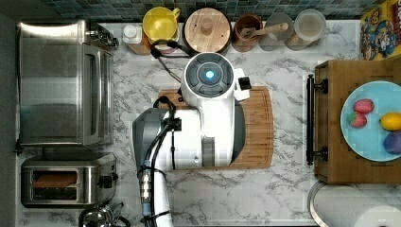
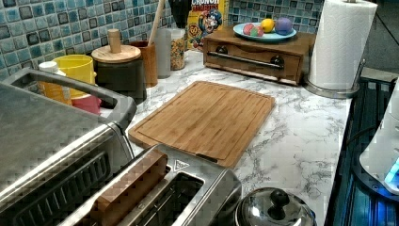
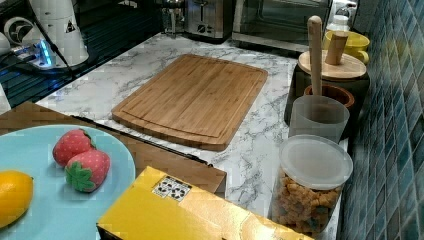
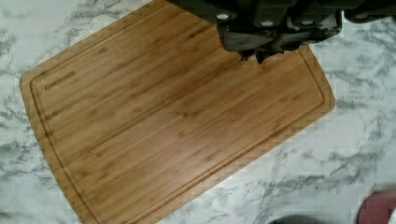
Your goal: Turn on the toaster.
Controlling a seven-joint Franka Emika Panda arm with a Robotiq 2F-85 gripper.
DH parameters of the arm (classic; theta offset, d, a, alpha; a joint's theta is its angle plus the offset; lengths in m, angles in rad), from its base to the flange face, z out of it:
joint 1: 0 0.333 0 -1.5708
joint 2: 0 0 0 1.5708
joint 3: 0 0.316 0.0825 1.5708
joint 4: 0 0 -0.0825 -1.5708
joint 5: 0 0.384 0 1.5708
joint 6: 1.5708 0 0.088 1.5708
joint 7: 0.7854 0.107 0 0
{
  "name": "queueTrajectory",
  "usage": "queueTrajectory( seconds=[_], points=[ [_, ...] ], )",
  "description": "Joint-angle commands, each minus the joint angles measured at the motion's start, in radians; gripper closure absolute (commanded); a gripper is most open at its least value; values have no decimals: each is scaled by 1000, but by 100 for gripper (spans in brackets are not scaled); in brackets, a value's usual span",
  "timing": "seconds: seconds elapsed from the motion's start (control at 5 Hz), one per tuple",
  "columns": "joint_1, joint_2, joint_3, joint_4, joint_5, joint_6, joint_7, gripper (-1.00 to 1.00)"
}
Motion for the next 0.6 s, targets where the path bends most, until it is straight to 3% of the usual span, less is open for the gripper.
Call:
queueTrajectory(
  seconds=[0.2, 0.6],
  points=[
    [125, -156, 100, -175, 118, 107, -164, 100],
    [135, -127, 173, -243, 138, 113, -188, 100]
  ],
)
